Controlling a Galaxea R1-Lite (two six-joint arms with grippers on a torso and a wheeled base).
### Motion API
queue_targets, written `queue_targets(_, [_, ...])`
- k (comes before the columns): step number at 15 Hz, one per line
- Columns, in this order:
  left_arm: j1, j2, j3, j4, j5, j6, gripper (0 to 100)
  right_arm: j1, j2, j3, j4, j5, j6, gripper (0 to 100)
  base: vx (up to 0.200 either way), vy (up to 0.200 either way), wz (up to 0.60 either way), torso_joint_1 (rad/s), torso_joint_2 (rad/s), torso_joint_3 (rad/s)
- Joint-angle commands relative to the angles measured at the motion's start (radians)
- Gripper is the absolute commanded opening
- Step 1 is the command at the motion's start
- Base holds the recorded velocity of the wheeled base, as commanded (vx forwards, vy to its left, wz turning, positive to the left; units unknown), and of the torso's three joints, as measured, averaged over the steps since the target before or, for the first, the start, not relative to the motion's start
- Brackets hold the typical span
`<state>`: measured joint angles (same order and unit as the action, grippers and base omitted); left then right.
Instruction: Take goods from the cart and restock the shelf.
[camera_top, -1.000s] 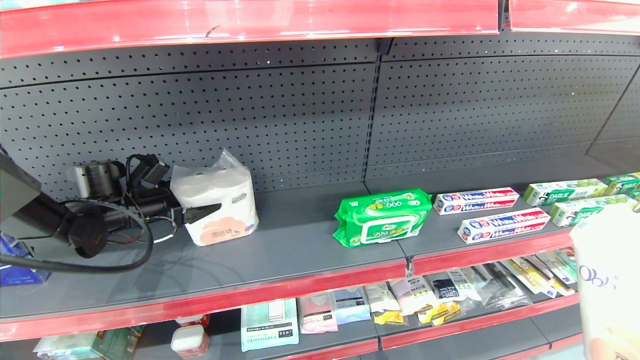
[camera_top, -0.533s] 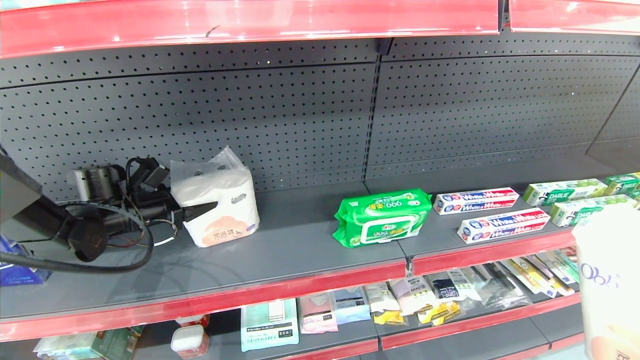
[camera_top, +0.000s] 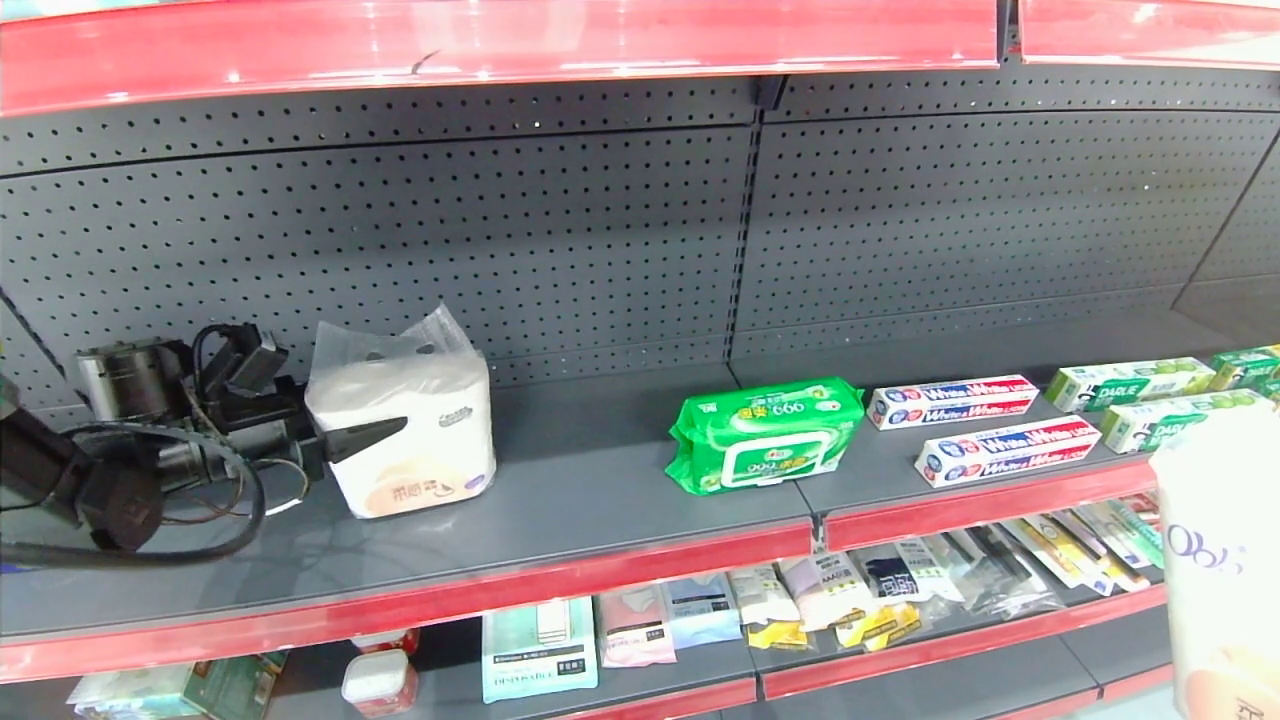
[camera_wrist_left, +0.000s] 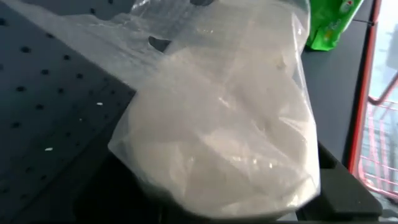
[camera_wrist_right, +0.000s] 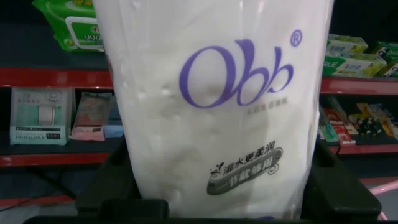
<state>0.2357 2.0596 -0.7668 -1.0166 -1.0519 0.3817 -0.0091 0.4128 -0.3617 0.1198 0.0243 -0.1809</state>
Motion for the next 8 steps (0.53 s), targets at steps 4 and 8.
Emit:
queue_targets(4, [0.079, -0.036, 0.156, -0.14, -0.079, 0.0, 0, 0.0, 0.006, -0.003, 0.0, 0.0, 0.0, 0, 0.0, 0.0, 0.0, 0.0, 0.0, 0.0])
queue_targets(8, [0.102, -0.062, 0.259, -0.218, -0.131, 0.0, 0, 0.0, 0.009, -0.002, 0.0, 0.0, 0.0, 0, 0.0, 0.0, 0.0, 0.0, 0.0, 0.0])
